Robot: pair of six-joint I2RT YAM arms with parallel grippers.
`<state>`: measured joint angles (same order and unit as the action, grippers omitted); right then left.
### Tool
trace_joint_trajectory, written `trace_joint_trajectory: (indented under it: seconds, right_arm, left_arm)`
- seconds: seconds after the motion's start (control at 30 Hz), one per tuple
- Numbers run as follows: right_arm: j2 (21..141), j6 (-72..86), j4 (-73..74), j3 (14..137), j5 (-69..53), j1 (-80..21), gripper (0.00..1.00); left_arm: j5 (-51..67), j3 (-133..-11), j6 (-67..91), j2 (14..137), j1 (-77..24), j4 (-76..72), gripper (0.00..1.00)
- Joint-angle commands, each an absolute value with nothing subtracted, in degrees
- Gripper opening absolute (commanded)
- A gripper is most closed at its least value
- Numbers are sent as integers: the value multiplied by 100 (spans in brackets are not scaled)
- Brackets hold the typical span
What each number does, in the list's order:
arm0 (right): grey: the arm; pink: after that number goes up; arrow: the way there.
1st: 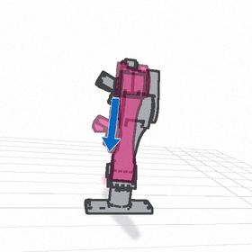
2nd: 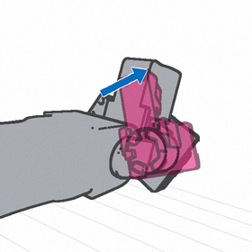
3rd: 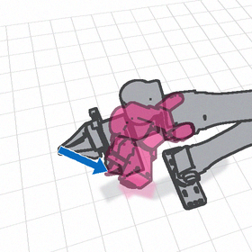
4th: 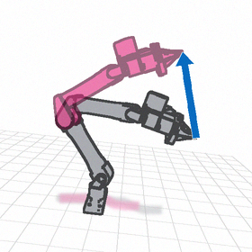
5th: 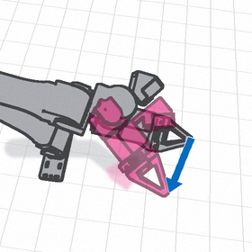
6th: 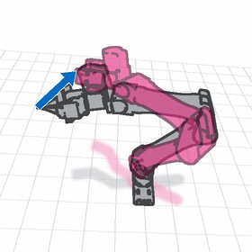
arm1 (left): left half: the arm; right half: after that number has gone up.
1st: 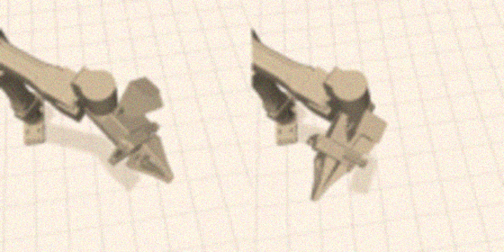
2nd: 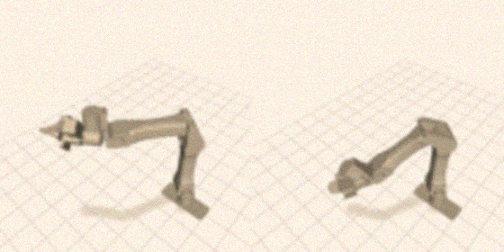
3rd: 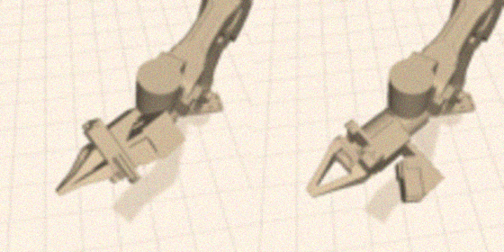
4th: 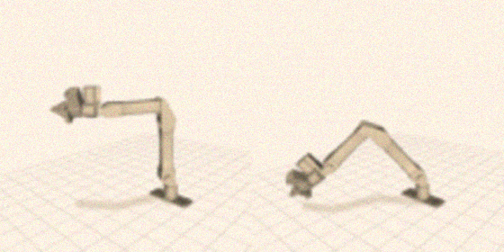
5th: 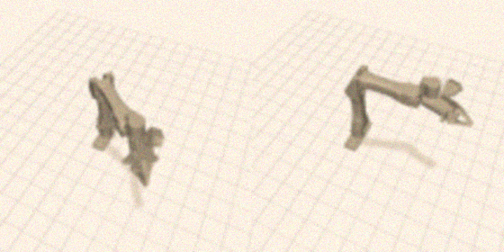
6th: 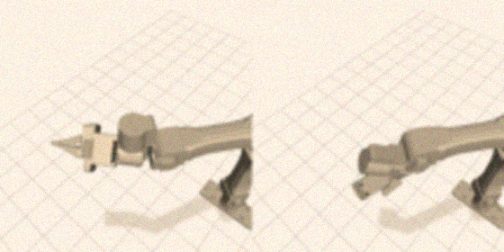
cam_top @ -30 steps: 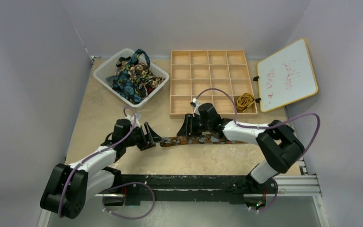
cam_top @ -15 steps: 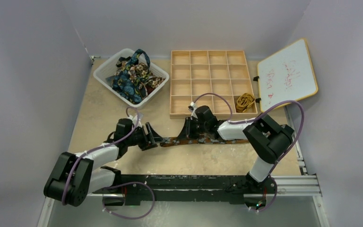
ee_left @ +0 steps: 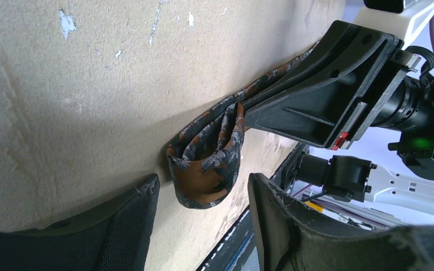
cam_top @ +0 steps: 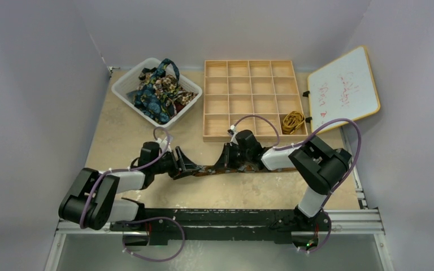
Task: Roll the ties
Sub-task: Roll the tie at the center of the board.
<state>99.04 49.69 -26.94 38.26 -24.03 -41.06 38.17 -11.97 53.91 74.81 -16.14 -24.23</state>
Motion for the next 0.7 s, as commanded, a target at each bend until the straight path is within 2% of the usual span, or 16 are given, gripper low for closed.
trace_joint_trajectory:
  seconds: [0.0,0.3,0.43,0.57,0.67]
  right_arm:
    - [9938,5073,-2908,3706,-2471,-4087,12]
    - [9947,5158,-3003,3631,-2466,-4088,12]
    - [9647,4835,-3046,3662,-2676,-4087,32]
    - [9083,3814,-2738,4092,-2621,-4085,56]
    - [8802,2893,-2348,4450,-2534,-4079,71]
  left_arm:
    - [3851,-1084,5440,7713,-1591,-2866,57]
    - [4057,-978,5511,8006,-1591,-3263,54]
    - [3907,-933,5499,7633,-1586,-2964,62]
    - [3278,-1126,5354,6818,-1591,-1697,68]
    - [2263,-1316,5495,5849,-1591,-361,71]
